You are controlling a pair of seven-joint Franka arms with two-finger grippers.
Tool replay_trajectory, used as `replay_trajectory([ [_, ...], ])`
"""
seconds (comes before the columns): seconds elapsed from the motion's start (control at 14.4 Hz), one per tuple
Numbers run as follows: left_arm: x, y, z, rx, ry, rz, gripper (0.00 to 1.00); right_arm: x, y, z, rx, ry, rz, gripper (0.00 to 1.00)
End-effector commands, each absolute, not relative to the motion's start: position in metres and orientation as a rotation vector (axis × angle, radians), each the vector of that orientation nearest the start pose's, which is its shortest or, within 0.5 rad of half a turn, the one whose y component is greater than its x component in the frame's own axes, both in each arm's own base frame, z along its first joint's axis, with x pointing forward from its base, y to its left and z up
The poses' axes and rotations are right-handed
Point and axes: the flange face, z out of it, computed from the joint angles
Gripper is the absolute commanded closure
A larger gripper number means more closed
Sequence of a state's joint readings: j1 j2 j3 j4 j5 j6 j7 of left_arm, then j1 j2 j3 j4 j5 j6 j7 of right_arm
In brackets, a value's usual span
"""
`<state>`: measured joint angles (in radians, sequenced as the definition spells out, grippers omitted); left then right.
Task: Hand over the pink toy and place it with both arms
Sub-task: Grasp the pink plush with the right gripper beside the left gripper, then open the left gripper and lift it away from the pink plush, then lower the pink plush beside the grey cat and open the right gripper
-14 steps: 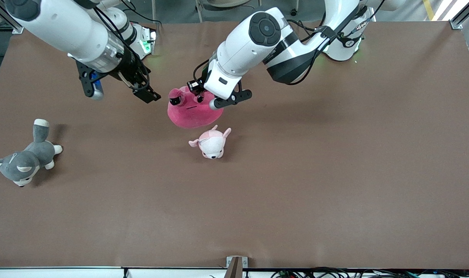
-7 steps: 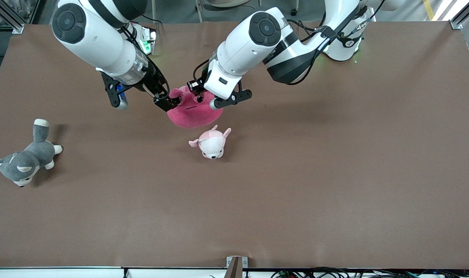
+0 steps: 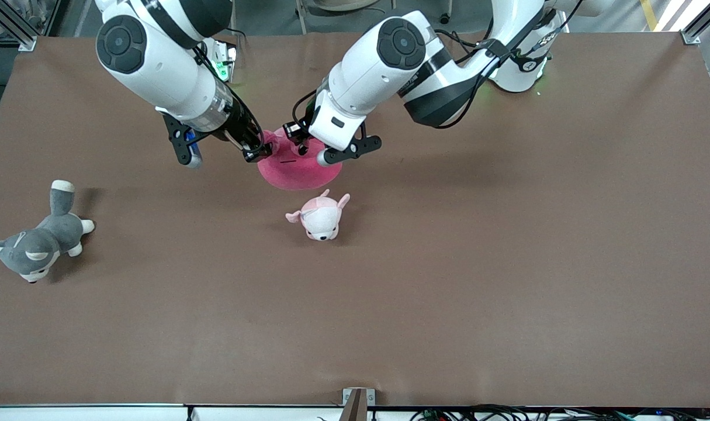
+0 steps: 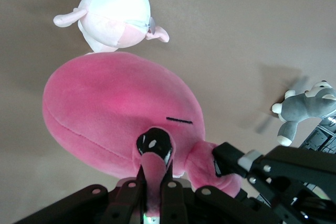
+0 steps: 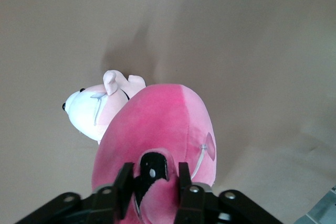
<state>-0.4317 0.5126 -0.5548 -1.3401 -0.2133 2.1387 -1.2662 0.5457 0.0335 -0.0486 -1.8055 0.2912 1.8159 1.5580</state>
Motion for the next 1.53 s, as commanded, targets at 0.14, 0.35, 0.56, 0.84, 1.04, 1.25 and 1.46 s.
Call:
replay_trajectory([
  [0.14,0.467,-0.558,0.515,2.533,0.629,-0.308,0.87,0.488,0.294,0.519,-2.498,1.613,0.392,0.99],
  [0.35,0.47,-0.554,0.519,2.53,0.625,-0.295,0.1,0.489,0.292,0.52,-2.502,1.603,0.39,1.0],
  [0.56,0.47,-0.547,0.539,2.515,0.623,-0.261,0.0,0.497,0.275,0.521,-2.498,1.596,0.38,1.0],
  [0.84,0.499,-0.494,0.591,2.482,0.68,-0.119,0.0,0.521,0.214,0.522,-2.533,1.518,0.376,1.0],
  [1.04,0.504,-0.447,0.625,2.593,0.661,0.011,0.0,0.542,0.144,0.514,-2.545,1.463,0.363,1.0],
  [1.25,0.512,-0.385,0.657,2.707,0.567,0.08,0.0,0.543,0.078,0.473,-2.591,1.38,0.4,1.0],
  [1.46,0.527,-0.301,0.667,2.87,0.426,0.049,0.0,0.534,0.028,0.422,-2.625,1.289,0.395,0.99],
])
